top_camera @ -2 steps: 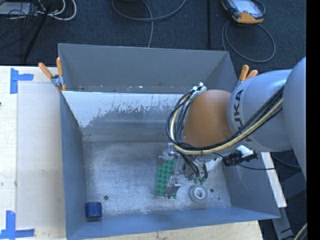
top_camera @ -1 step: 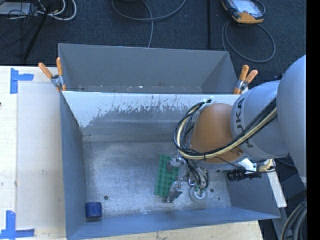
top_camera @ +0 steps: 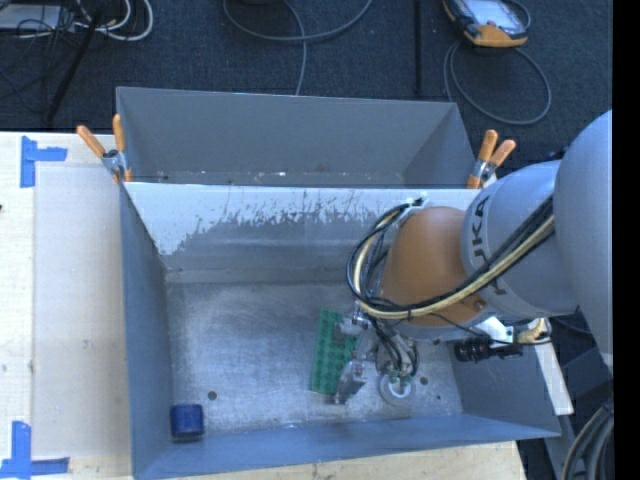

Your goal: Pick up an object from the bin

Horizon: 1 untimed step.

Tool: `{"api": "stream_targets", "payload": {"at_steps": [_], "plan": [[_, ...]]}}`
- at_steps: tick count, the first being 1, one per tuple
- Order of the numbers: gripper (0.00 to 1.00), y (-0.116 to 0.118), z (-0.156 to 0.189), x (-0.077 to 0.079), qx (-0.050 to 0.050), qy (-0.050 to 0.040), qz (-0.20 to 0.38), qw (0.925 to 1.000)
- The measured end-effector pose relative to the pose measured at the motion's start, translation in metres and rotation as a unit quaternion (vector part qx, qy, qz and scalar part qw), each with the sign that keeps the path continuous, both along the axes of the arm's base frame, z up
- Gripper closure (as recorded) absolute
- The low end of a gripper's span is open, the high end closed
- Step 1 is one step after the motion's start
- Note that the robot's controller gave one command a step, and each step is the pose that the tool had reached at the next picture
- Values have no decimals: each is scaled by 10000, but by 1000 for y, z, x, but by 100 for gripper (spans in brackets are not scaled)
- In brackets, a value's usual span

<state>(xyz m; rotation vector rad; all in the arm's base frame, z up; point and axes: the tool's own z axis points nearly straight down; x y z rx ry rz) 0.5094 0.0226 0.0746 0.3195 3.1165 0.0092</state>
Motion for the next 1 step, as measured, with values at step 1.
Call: {"api": "stream_targets", "payload": {"at_steps": [1], "plan": [[100,-23,139,14,-35,7,762,9971]]}}
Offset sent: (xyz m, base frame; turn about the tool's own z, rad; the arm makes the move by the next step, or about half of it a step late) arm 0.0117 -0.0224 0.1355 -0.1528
